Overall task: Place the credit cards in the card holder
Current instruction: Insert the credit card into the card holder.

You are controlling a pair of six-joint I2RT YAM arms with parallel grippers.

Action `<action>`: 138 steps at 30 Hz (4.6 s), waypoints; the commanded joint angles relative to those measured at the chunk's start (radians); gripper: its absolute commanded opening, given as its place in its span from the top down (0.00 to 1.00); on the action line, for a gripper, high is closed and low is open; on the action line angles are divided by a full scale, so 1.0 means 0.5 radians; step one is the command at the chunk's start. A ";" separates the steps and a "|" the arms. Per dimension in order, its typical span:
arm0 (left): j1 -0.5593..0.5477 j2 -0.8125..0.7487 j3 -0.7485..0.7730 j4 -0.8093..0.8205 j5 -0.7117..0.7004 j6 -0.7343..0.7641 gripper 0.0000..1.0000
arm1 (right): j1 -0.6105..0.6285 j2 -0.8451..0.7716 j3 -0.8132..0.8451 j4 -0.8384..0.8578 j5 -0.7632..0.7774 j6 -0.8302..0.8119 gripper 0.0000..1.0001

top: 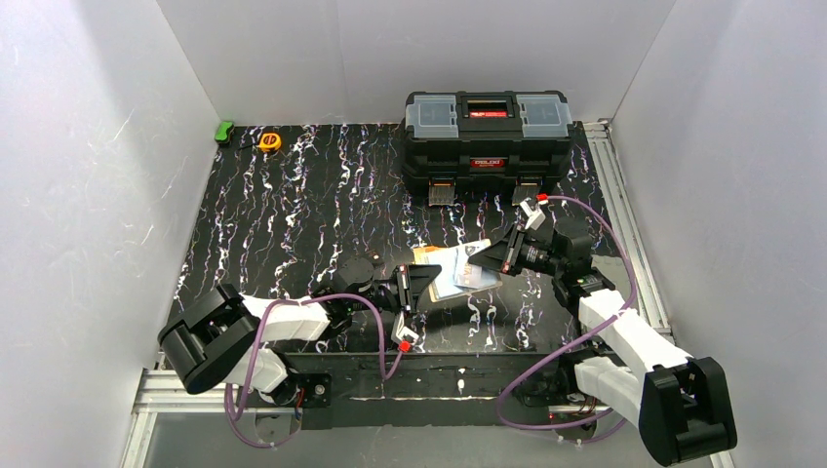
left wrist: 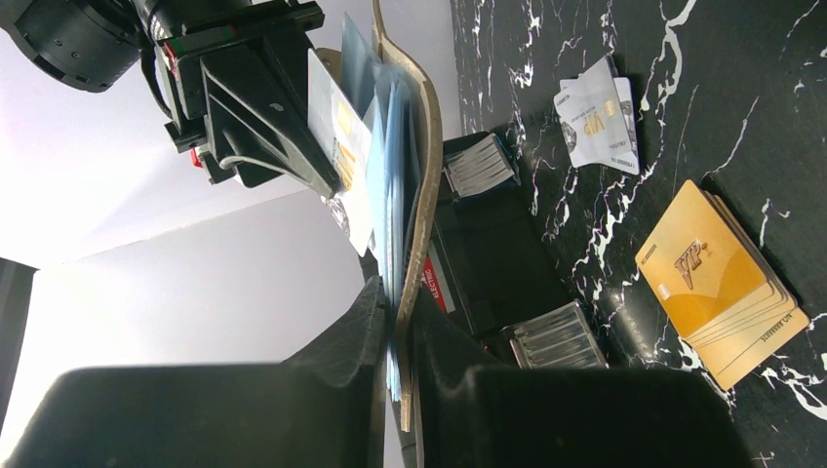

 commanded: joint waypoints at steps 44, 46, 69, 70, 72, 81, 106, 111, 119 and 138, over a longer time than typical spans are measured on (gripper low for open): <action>-0.007 -0.049 0.077 0.089 0.102 0.065 0.94 | 0.034 0.328 0.263 -0.142 -0.444 -0.294 0.99; -0.007 -0.048 0.076 0.087 0.100 0.068 0.93 | 0.034 0.318 0.266 -0.149 -0.438 -0.294 0.99; -0.007 -0.045 0.080 0.090 0.101 0.051 0.90 | 0.180 0.419 0.408 -0.324 -0.170 -0.348 0.75; -0.007 -0.046 0.080 0.093 0.099 0.042 0.94 | 0.181 0.413 0.424 -0.369 -0.133 -0.357 0.67; -0.007 -0.046 0.084 0.100 0.092 0.025 0.97 | 0.181 0.400 0.455 -0.451 -0.068 -0.379 0.54; -0.007 -0.072 0.054 0.086 0.053 0.021 1.00 | 0.211 0.319 0.585 -0.956 0.243 -0.551 0.34; -0.009 -0.077 0.022 0.047 0.007 0.033 0.99 | 0.596 0.274 0.793 -1.237 0.636 -0.638 0.33; -0.011 -0.088 0.012 0.033 0.004 0.037 0.99 | 0.641 0.220 0.860 -1.403 0.837 -0.708 0.34; -0.010 -0.087 0.012 0.026 0.001 0.041 0.99 | 0.684 0.200 0.865 -1.415 0.835 -0.703 0.35; -0.013 -0.084 0.027 0.030 -0.002 0.016 0.77 | 0.894 0.421 1.052 -1.337 0.720 -0.711 0.37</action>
